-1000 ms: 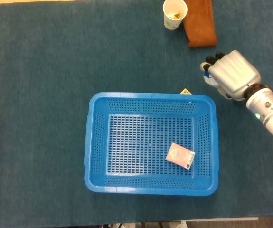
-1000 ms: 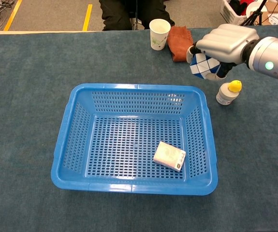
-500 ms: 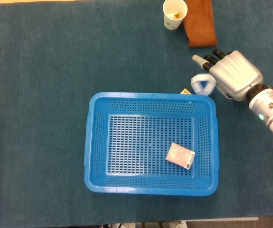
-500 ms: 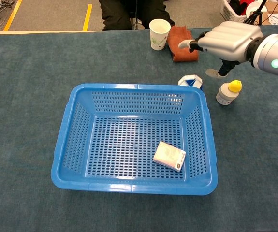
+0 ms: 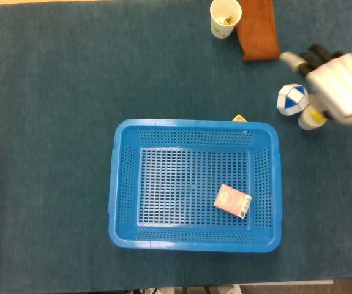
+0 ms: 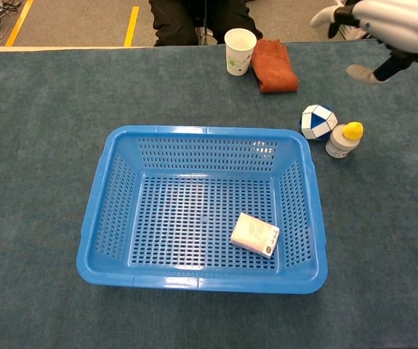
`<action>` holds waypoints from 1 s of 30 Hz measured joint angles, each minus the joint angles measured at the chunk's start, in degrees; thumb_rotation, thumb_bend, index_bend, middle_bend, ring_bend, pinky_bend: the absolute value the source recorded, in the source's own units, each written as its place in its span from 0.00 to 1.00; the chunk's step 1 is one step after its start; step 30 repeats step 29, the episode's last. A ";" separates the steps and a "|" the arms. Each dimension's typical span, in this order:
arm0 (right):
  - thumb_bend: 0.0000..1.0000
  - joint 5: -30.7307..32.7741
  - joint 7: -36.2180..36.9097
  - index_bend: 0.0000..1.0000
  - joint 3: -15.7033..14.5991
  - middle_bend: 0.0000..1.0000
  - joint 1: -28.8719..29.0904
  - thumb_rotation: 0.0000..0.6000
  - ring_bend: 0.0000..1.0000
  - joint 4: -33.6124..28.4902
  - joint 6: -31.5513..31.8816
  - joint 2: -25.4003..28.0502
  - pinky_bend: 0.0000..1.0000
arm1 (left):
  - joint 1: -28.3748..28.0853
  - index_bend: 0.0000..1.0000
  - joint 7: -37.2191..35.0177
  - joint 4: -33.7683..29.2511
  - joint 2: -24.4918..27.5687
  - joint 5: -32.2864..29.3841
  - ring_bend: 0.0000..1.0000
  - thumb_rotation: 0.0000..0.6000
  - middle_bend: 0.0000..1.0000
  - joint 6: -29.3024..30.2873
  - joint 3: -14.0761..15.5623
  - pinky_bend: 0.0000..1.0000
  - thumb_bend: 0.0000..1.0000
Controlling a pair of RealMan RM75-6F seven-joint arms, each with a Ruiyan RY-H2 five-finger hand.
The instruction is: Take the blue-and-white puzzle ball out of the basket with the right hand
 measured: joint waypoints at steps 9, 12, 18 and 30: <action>0.38 -8.02 4.46 0.21 -1.65 0.32 -13.70 1.00 0.19 -3.23 15.24 5.74 0.45 | -0.75 0.31 0.79 0.96 0.19 0.66 0.23 1.00 0.34 -0.73 0.14 0.23 0.25; 0.38 -10.48 5.81 0.22 -2.56 0.32 -18.58 1.00 0.19 -3.85 20.02 7.03 0.44 | -0.86 0.31 0.19 1.25 0.43 1.16 0.23 1.00 0.34 -0.73 0.25 0.23 0.25; 0.38 -12.85 8.66 0.22 -4.19 0.32 -27.09 1.00 0.19 -4.21 26.15 8.65 0.44 | -0.97 0.31 -0.73 2.19 0.77 2.77 0.23 1.00 0.35 -0.72 0.92 0.23 0.25; 0.38 -14.24 12.38 0.22 -3.34 0.32 -34.02 1.00 0.19 -2.14 27.44 9.47 0.44 | -1.07 0.31 -1.94 3.03 1.09 3.83 0.23 1.00 0.35 -0.38 1.33 0.23 0.25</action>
